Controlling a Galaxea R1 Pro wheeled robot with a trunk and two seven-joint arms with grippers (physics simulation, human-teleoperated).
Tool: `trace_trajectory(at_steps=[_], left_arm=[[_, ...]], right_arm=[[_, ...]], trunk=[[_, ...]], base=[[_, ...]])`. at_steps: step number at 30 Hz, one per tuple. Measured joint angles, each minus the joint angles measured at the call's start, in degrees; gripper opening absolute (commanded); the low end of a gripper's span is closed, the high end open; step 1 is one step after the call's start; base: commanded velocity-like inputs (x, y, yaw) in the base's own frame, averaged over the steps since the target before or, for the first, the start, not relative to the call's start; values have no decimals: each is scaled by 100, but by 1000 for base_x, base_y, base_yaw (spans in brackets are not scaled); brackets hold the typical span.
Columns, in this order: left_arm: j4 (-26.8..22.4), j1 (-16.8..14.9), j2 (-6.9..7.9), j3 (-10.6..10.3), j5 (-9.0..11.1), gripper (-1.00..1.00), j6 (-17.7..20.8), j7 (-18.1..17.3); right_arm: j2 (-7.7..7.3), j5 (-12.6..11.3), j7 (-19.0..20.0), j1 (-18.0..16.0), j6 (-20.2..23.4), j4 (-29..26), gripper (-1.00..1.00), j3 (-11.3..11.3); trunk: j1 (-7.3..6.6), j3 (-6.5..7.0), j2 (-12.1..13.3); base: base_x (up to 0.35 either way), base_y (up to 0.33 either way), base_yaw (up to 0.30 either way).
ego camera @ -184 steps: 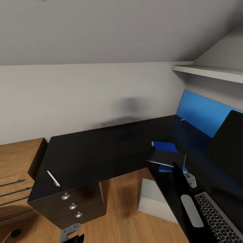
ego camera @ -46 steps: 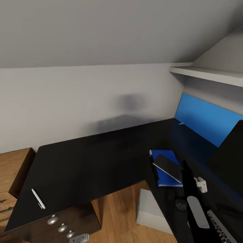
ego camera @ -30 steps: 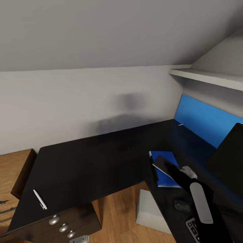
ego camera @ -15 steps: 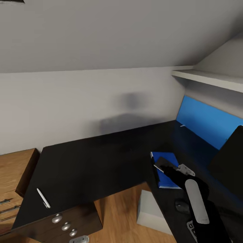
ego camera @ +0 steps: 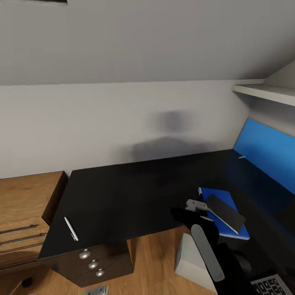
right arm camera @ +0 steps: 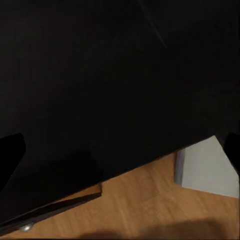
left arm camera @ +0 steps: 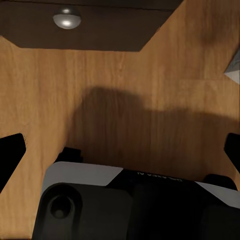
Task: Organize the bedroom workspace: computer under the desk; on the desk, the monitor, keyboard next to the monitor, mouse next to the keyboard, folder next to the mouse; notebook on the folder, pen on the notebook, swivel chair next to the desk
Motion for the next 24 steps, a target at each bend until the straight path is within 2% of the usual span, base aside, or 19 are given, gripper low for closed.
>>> trace_trajectory(at_steps=[2, 3, 4, 8, 13, 18, 20, 24], left_arm=[[0, 0, -1, 0, 3, 100, 0, -1], [0, -3, 1, 0, 2, 100, 0, 1], [0, -2, 3, 0, 2, 100, 0, 2], [0, -2, 10, 8, 7, 100, 0, 6], [0, -4, 25, 64, 24, 100, 0, 15], [0, -4, 40, 105, 39, 100, 0, 24], [0, -1, 41, 184, 41, 100, 0, 24], [0, -3, 42, 498, 42, 100, 1, 14]], right_arm=[[1, 64, -45, 0, -67, 11, 100, 175], [3, 94, -68, 1, -109, 51, 100, 405], [3, 113, -78, 1, -122, 103, 100, 539], [8, 204, -135, 1, -138, 245, 100, 837], [9, 330, -158, 0, -270, 332, 100, 962], [12, 342, -164, 0, -337, 346, 100, 987], [14, 344, -164, 0, -341, 346, 100, 990], [15, 340, -164, 0, -344, 347, 100, 992]], trunk=[[0, -10, 0], [0, -16, 0], [0, -21, 0], [0, -44, 0], [0, -74, 0], [0, -105, 0], [0, -117, 0], [0, -142, 0]], base=[[0, 0, 241], [0, 0, 234], [0, 0, 234], [0, 0, 231], [0, 0, 222], [0, 0, 217], [0, 0, 216], [0, 0, 216]])
